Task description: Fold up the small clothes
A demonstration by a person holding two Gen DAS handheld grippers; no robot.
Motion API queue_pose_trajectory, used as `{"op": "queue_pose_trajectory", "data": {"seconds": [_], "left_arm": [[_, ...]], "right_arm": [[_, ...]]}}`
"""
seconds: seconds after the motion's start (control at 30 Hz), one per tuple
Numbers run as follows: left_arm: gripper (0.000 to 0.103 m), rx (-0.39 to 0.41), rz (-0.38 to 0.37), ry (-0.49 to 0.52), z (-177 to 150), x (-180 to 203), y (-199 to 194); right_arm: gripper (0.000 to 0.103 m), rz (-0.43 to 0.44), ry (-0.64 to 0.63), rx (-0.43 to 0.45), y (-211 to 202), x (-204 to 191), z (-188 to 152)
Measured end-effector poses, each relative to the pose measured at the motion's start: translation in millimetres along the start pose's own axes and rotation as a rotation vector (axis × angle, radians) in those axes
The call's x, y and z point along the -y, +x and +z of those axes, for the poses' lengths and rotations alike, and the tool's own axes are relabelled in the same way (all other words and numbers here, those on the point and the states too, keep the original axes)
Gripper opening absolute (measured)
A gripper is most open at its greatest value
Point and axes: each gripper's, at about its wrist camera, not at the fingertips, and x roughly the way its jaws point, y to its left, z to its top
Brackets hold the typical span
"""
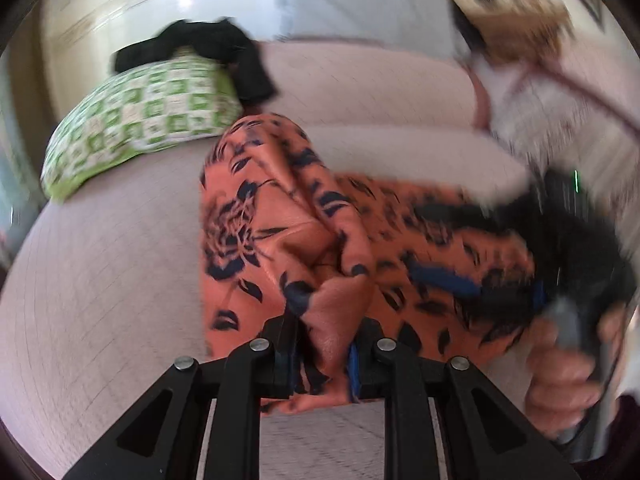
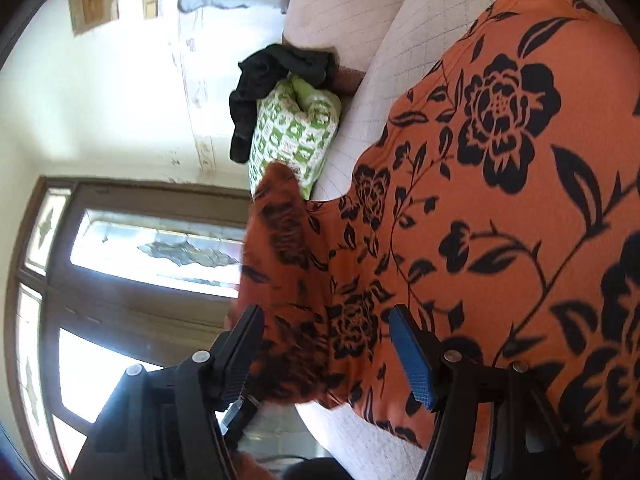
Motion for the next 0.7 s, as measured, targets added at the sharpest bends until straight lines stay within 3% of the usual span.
{"op": "queue_pose_trajectory", "data": {"seconds": [0.1, 0.2, 0.3, 0.43, 0.53, 0.7], "left_arm": [[0.039, -0.074, -0.004, 0.072, -6, 19, 18], [0.059, -0.054, -0.106, 0.071, -12, 13, 1], [0.061, 0.006, -0.176, 0.106, -18, -1, -28], [0.067, 0.069, -0.131, 0.094, -22, -35, -52], [0.067, 0.075, -0.074, -0.019, -24, -77, -48], [0.067, 0.082, -0.069, -0.184, -32, -116, -29]], "right_arm": [[0.07, 0.005, 0.027, 0.005, -1, 7, 7], [0.07, 0.008, 0.058, -0.002, 0, 15, 11], [0.07, 0.0, 0.047, -0.007, 3, 13, 12], [0.07, -0.043, 0.001, -0.027, 10, 6, 9], [0.07, -0.082, -0.04, -0.046, 18, -2, 3], [0.078, -0.086, -0.084, -0.073, 28, -16, -6]]}}
